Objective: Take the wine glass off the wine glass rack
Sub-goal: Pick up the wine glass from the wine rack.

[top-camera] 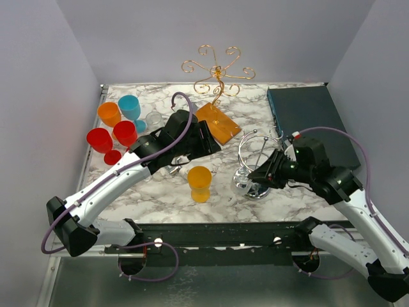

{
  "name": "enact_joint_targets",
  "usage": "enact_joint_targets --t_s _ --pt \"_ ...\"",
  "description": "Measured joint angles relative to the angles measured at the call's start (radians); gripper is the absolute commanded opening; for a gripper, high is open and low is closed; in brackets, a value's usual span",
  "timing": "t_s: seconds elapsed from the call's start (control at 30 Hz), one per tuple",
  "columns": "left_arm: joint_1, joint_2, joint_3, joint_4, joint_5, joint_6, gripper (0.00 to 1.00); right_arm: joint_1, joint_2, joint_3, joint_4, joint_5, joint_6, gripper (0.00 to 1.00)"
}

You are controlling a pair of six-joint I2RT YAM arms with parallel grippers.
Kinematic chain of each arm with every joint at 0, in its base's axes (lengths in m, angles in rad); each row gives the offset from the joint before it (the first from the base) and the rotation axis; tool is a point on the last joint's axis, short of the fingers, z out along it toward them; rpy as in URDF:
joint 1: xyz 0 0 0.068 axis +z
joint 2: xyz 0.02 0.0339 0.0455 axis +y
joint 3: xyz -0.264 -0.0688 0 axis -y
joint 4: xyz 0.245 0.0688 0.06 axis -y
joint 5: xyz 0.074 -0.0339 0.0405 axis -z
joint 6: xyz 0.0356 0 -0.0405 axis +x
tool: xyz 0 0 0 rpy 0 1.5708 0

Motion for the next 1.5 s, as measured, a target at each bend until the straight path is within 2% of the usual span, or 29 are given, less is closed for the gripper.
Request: enact_joint_targets --t_s 0.37,0.7,0.83,0.93,1.17,1.33,1.5 --pt "0.0 -0.002 -0.047 0.05 0.113 -0.05 0.55 0.0 -0.027 -0.04 0.053 0.005 0.042 0.29" --pt "0.0 -0.03 -0.09 0.093 0.19 -0.096 0.55 0.0 -0.026 -0.053 0.084 0.004 0.051 0.11" --pt "0.0 -0.037 -0.102 0.109 0.219 -0.118 0.55 0.0 -0.026 -0.053 0.087 0.004 0.052 0.06" --pt "0.0 -0.042 -0.114 0.121 0.243 -0.139 0.55 0.0 -0.026 -0.053 0.088 0.004 0.052 0.05" --pt "0.0 -0.044 -0.128 0.15 0.292 -0.176 0.55 0.0 -0.025 -0.053 0.086 -0.001 0.052 0.27" --pt "0.0 -0.044 -0.135 0.162 0.305 -0.187 0.55 0.0 -0.023 -0.053 0.084 -0.007 0.051 0.3" --pt "0.0 -0.047 -0.14 0.163 0.307 -0.19 0.55 0.0 -0.018 -0.039 0.077 -0.009 0.046 0.37"
